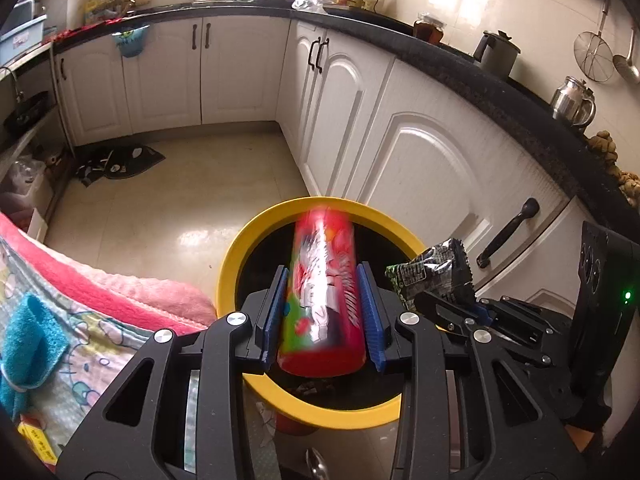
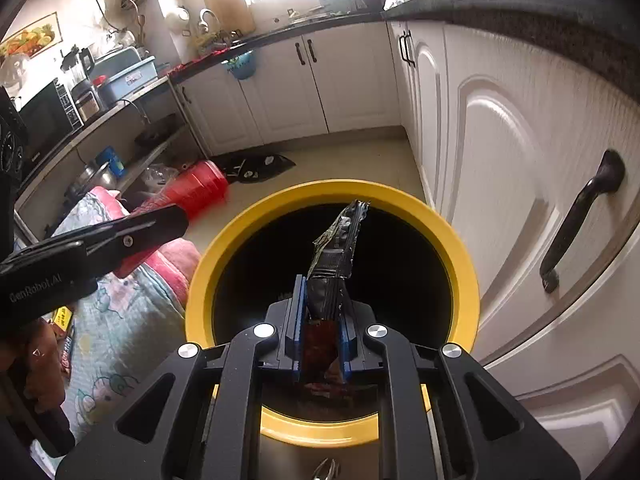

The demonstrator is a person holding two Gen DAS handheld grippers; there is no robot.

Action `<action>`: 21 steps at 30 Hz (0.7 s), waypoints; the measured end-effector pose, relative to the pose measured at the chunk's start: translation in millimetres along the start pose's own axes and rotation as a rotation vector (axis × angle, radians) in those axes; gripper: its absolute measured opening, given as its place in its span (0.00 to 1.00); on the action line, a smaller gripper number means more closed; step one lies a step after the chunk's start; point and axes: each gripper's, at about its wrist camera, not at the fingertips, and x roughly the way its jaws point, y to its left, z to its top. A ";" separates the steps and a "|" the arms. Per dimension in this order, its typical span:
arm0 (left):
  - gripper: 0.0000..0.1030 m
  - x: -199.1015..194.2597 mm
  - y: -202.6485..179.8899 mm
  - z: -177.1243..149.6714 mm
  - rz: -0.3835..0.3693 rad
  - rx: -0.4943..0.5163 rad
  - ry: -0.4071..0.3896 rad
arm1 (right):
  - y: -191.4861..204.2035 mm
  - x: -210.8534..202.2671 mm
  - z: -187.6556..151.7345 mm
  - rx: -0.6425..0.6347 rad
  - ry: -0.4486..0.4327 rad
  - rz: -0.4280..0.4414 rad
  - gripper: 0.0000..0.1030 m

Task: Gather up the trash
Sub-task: 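Open both tools over the yellow bin to drop the tube and bag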

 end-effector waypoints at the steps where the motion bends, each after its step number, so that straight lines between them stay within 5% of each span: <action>1: 0.27 1.5 1.1 -0.5 -0.003 -0.005 0.003 | -0.7 1.8 0.1 0.003 0.004 0.001 0.17; 13: 0.52 0.5 12.5 -3.8 0.034 -0.037 0.000 | -11.3 6.8 -5.6 0.044 0.010 -0.024 0.51; 21: 0.87 -20.2 28.5 -8.6 0.079 -0.080 -0.033 | -12.3 0.3 -4.7 0.060 -0.020 -0.051 0.68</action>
